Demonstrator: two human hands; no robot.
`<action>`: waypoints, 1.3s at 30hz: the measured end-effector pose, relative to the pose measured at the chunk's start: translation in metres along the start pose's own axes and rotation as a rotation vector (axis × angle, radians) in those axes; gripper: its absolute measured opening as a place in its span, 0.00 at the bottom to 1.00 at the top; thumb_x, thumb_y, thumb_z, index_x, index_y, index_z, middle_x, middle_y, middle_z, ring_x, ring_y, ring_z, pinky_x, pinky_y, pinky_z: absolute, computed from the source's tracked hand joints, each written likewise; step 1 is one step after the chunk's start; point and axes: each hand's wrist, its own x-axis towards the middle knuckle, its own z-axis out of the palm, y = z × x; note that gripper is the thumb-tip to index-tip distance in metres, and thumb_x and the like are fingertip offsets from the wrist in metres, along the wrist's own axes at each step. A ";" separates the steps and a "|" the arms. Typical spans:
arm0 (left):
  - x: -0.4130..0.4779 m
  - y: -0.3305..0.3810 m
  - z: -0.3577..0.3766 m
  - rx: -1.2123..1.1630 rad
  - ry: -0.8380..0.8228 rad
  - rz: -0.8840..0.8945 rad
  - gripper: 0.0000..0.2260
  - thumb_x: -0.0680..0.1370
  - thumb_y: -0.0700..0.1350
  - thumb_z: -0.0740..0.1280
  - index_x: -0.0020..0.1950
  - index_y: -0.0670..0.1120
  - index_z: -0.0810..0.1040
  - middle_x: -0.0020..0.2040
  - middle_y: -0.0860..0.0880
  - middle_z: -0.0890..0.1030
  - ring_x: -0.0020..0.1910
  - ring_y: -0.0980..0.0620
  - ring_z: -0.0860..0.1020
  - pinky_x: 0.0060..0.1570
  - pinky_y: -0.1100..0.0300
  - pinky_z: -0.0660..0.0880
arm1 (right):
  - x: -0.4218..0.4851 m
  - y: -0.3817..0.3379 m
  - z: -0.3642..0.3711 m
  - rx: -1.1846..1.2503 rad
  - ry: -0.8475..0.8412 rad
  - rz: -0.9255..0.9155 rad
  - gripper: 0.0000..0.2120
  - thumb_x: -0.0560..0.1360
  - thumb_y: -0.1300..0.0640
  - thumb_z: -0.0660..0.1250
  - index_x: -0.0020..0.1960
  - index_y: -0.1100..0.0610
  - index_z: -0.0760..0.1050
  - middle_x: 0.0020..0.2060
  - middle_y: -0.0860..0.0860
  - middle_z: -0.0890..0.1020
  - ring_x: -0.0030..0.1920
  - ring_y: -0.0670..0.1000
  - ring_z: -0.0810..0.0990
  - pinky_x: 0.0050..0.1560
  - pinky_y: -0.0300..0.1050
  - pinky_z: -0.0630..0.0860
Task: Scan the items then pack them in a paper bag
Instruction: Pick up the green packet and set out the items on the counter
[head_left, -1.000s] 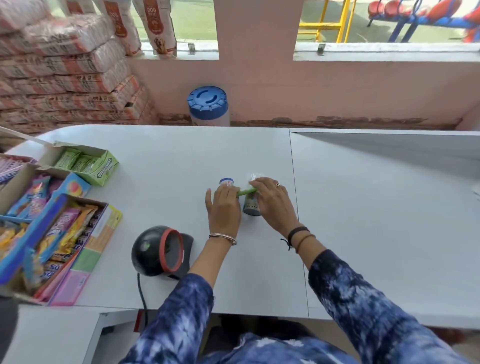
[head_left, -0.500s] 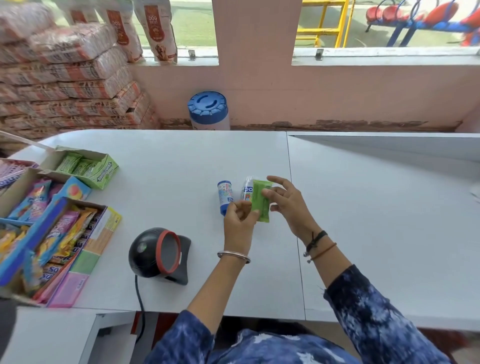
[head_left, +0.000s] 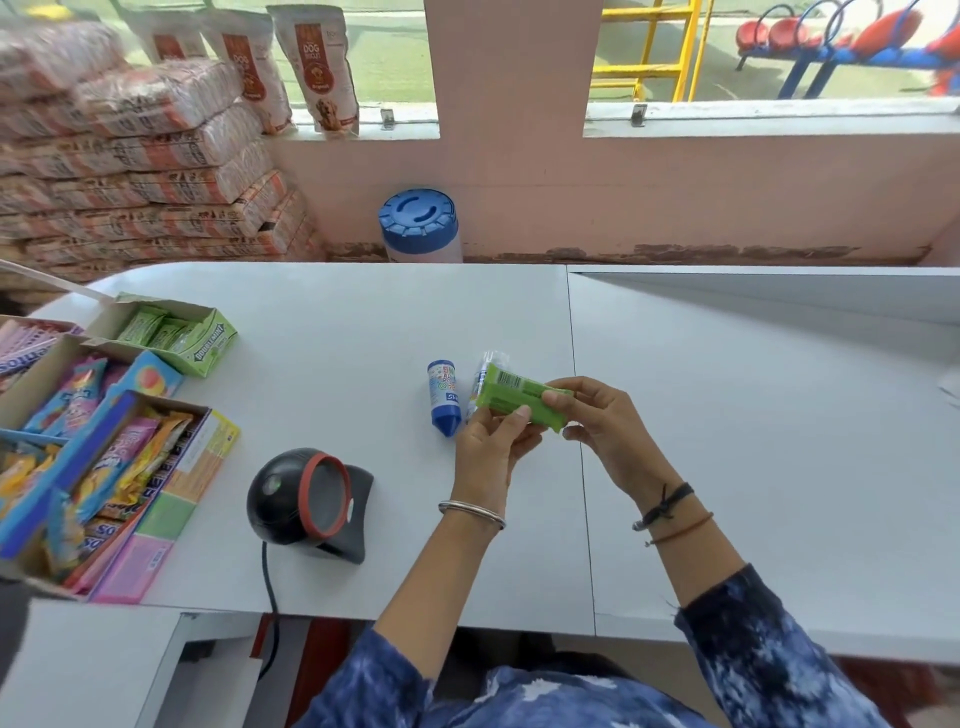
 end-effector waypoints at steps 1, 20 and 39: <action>-0.002 -0.001 0.002 -0.024 -0.007 0.000 0.08 0.77 0.34 0.62 0.45 0.46 0.77 0.41 0.45 0.80 0.32 0.56 0.83 0.39 0.64 0.80 | -0.002 -0.001 -0.001 0.017 0.006 -0.002 0.05 0.71 0.59 0.71 0.45 0.58 0.79 0.35 0.50 0.81 0.34 0.47 0.75 0.34 0.37 0.72; -0.045 -0.010 -0.108 -0.611 0.232 -0.047 0.12 0.81 0.42 0.53 0.58 0.39 0.73 0.51 0.40 0.78 0.53 0.43 0.77 0.43 0.60 0.81 | -0.036 0.038 0.132 -0.494 -0.287 -0.159 0.10 0.64 0.61 0.77 0.44 0.60 0.80 0.38 0.51 0.83 0.34 0.43 0.80 0.36 0.32 0.76; 0.053 -0.017 -0.019 1.495 0.156 0.353 0.25 0.73 0.46 0.66 0.66 0.38 0.64 0.63 0.38 0.69 0.62 0.40 0.69 0.61 0.49 0.70 | 0.051 0.035 -0.003 -0.968 0.444 -0.417 0.04 0.70 0.63 0.69 0.44 0.59 0.76 0.43 0.53 0.78 0.39 0.54 0.79 0.33 0.45 0.73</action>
